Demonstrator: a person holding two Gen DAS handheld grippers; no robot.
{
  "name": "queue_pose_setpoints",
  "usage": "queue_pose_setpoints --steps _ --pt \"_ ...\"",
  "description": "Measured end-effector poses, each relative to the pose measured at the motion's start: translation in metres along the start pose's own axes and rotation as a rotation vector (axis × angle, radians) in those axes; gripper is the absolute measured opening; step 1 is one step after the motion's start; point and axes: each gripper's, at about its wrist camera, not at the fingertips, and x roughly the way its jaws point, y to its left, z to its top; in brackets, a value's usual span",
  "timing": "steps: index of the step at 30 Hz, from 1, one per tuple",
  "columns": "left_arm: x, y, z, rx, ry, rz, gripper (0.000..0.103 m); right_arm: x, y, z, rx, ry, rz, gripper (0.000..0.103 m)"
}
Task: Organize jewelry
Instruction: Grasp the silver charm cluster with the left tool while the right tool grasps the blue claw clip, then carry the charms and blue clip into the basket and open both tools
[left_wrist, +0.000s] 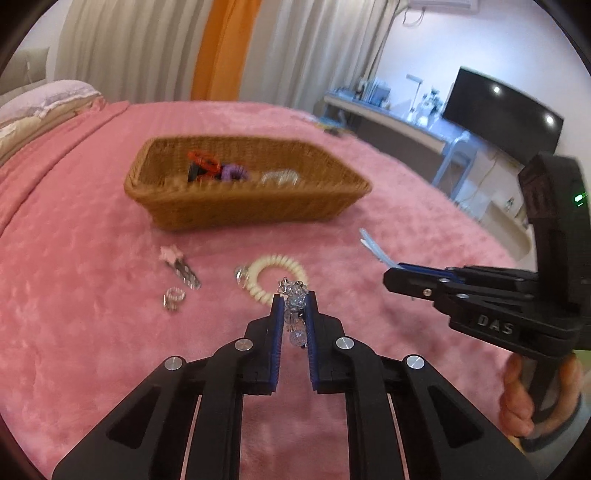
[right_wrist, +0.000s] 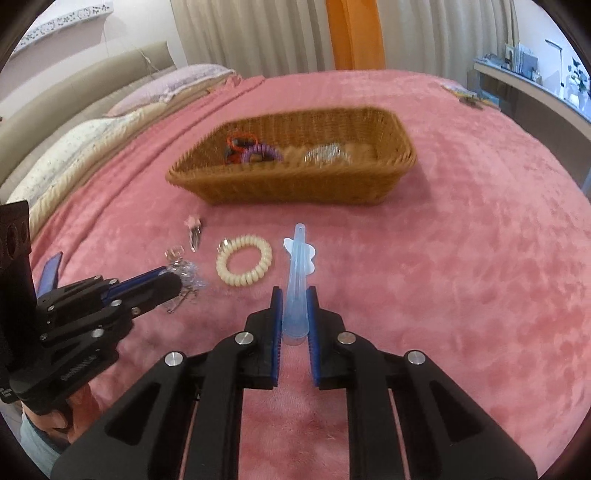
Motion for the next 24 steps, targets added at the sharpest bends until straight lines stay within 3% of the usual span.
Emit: queue_pose_setpoints --steps 6,12,18,20,24 --pt "-0.032 -0.013 0.032 0.031 -0.098 0.016 0.01 -0.028 0.005 0.029 -0.057 -0.103 -0.035 0.011" --pt "-0.044 -0.016 0.084 0.056 -0.176 0.04 0.01 -0.033 0.007 0.076 -0.104 -0.173 -0.066 0.011" --pt "-0.01 -0.002 0.13 0.055 -0.189 0.093 0.01 0.005 -0.006 0.127 -0.068 -0.14 -0.024 0.01" --pt "0.012 0.004 0.139 0.054 -0.176 0.126 0.01 0.024 -0.01 0.139 -0.05 -0.107 -0.017 0.01" --pt "0.049 0.021 0.142 0.012 -0.137 0.117 0.01 0.06 -0.018 0.153 -0.028 -0.046 -0.008 0.01"
